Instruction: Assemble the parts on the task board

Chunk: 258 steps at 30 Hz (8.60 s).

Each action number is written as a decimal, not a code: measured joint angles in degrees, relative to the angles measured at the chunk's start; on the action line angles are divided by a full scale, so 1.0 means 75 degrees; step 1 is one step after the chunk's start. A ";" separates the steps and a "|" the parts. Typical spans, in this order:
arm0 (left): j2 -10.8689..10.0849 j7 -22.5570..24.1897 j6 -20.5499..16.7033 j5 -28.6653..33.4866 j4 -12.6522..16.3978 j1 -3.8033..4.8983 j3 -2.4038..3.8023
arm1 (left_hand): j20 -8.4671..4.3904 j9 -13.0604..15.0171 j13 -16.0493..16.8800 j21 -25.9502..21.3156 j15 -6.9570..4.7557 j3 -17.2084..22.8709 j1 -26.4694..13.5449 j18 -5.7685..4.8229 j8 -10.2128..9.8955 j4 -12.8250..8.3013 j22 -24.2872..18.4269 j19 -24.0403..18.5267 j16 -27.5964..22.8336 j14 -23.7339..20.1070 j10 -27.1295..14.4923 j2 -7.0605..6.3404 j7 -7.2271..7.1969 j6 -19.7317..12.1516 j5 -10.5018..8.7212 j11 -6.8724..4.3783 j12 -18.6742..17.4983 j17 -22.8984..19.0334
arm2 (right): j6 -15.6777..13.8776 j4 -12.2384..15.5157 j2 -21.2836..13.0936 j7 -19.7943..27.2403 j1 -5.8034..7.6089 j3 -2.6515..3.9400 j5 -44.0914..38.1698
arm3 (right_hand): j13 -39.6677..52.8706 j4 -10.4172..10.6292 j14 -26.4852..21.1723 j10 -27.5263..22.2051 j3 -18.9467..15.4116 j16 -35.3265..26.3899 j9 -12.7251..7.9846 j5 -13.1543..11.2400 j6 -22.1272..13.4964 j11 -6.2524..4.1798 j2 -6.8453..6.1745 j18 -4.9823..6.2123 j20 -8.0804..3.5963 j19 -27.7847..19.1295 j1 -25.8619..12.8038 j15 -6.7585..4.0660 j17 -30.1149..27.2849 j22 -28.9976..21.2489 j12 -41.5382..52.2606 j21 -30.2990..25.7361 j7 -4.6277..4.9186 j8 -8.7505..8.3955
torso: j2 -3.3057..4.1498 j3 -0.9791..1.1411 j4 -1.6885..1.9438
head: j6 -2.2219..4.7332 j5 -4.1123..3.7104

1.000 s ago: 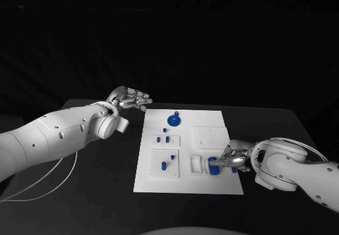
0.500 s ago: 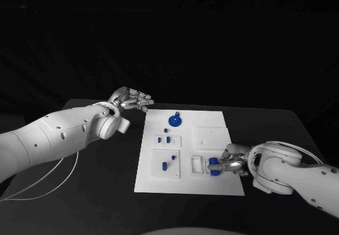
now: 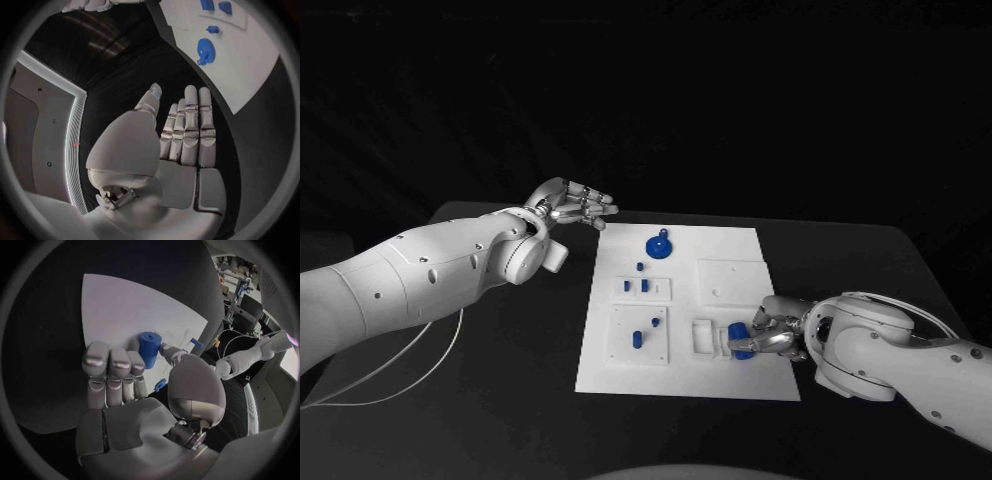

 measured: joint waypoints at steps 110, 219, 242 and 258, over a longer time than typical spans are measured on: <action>0.0042 0.0067 0.0028 -0.0020 -0.0027 -0.0050 -0.0008 | 0.0027 0.0000 0.0000 0.0030 -0.0001 -0.0037 -0.0063 0.0000 0.0000 0.0037 -0.0205 0.0026 0.0000 0.0001 0.0003 0.0064 0.0045 -0.0089 -0.0001 0.0002 0.0000 -0.0004 | -0.0858 -0.0089 0.0822 -0.0030 0.0189 -0.0117 0.0997 | -0.0183 -0.0950 0.0027 0.0001 -0.0706 -0.0089 -0.0372 0.0194 0.0136 -0.0058 0.0233 -0.0056 0.0001 0.0000 -0.0276 0.0006 -0.0149 -0.0003 -0.0081 -0.0139 -0.0063 -0.0016 | 0.0011 -0.0006 -0.0001 | 0.0044 0.0130; -0.0080 -0.0087 0.0069 0.0555 0.0207 -0.0083 -0.0010 | -0.0001 0.0000 0.0006 0.0060 -0.0001 -0.0131 -0.0181 -0.0001 0.0000 0.0132 -0.0297 0.0053 0.0000 0.0001 0.0003 0.0020 0.0101 -0.0144 -0.0001 0.0002 0.0000 0.0002 | 0.0957 -0.0732 -0.0393 0.0034 -0.0103 0.0538 -0.0098 | -0.0176 -0.0885 0.0014 0.0026 0.0007 -0.0161 -0.0106 -0.1369 0.0453 -0.0059 0.0276 -0.0054 0.0001 -0.0001 0.0446 0.0018 -0.0065 -0.0002 -0.0074 -0.0227 -0.0096 -0.0048 | -0.0009 0.0003 -0.0024 | -0.0019 -0.0361; -0.0125 -0.0165 0.0161 0.0561 0.0211 -0.0085 -0.0014 | -0.0001 0.0000 0.0005 0.0060 0.0040 -0.0078 -0.0181 -0.0001 0.0000 0.0185 -0.0353 0.0053 0.0000 -0.0040 0.0003 0.0021 0.0101 -0.0144 -0.0001 0.0002 0.0000 0.0002 | 0.0645 -0.0705 -0.0401 0.0077 -0.0171 0.0526 0.0024 | -0.0238 -0.1426 0.0036 -0.0015 0.0781 -0.0221 0.0619 0.1177 0.0242 -0.0077 0.0770 -0.0054 0.0001 -0.0001 -0.0137 -0.0004 -0.0111 -0.0002 -0.0183 -0.0227 -0.0055 -0.0031 | -0.0013 0.0007 -0.0034 | -0.0040 -0.0341; -0.0041 -0.0269 0.0258 0.0563 0.0128 -0.0085 -0.0027 | -0.0001 0.0000 0.0005 0.0060 0.0040 -0.0098 -0.0180 -0.0001 0.0000 0.0205 -0.0383 0.0053 0.0000 -0.0040 -0.0025 0.0021 0.0101 -0.0143 -0.0001 0.0030 -0.0001 0.0001 | 0.0493 -0.0830 -0.0603 0.0026 0.0355 0.0617 0.0681 | -0.0253 -0.1461 0.0036 -0.0016 0.0771 -0.0235 0.0605 0.1013 0.0231 -0.0078 0.0782 -0.0054 0.0001 -0.0001 -0.0162 -0.0004 -0.0129 -0.0003 -0.0194 -0.0255 -0.0042 -0.0056 | -0.0017 -0.0004 -0.0018 | -0.0010 -0.0380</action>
